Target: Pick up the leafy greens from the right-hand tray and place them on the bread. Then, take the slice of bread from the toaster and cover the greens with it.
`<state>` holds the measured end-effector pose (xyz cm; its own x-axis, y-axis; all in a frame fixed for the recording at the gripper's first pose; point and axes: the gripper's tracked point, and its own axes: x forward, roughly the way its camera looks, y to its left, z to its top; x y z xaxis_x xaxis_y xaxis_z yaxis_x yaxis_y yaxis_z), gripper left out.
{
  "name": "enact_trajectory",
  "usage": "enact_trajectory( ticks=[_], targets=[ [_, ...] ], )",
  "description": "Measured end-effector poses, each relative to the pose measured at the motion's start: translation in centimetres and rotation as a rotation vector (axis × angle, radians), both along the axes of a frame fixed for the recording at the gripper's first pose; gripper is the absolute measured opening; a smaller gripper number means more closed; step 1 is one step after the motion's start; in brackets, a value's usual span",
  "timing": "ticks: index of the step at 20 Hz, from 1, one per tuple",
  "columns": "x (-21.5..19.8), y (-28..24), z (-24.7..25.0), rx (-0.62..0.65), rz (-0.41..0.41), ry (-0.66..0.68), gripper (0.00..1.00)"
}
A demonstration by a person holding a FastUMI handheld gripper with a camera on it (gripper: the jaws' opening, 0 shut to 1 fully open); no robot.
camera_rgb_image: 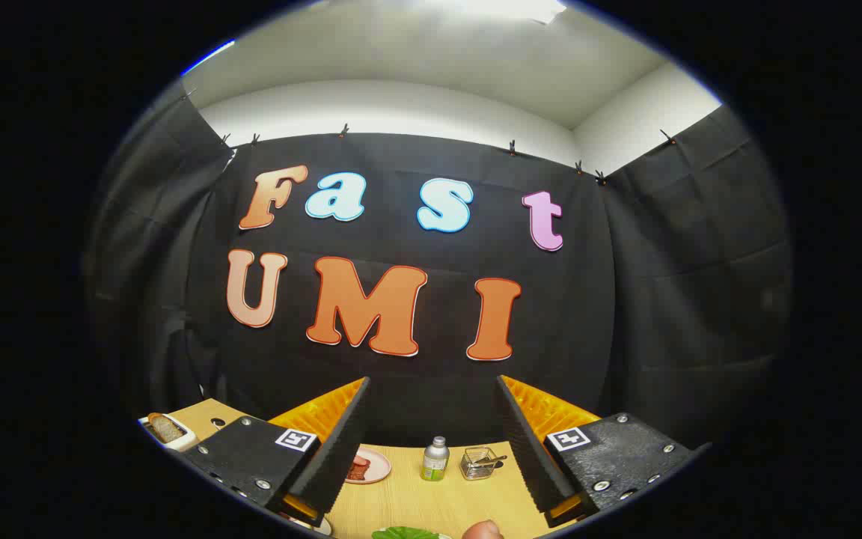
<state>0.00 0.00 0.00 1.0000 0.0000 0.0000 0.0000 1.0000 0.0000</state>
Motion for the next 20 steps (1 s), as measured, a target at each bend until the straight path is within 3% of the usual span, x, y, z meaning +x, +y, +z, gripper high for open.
enact_trajectory(
  ticks=[10, 20],
  targets=[
    [0.4, 0.4, -0.3, -0.018, 0.011, 0.01, 0.96],
    [0.3, -2.3, -2.4, -0.013, -0.034, 0.026, 0.96]
  ],
)
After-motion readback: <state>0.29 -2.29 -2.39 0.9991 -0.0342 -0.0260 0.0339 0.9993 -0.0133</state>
